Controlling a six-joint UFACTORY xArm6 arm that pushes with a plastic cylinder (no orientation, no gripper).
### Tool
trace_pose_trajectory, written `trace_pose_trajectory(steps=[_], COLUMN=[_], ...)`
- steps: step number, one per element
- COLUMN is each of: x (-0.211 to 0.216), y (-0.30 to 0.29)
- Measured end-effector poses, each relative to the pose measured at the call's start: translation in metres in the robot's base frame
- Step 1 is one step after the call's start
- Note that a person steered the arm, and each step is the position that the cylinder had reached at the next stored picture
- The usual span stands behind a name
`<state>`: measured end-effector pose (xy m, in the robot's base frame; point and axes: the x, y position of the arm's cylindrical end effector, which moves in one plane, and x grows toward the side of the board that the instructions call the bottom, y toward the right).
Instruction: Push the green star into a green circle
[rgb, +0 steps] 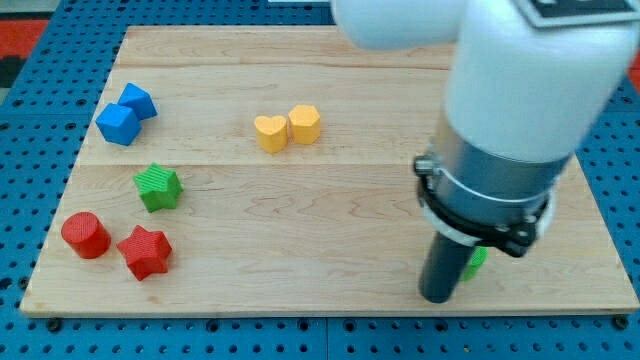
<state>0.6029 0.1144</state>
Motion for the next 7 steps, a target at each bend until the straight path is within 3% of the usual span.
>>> trace_pose_trajectory(steps=[1,2,3,4,6,7], x=[-0.007,0.007,-0.017,-0.071,-0.112,-0.14], y=[0.032,-0.023,-0.097,-0.118,-0.218,-0.237])
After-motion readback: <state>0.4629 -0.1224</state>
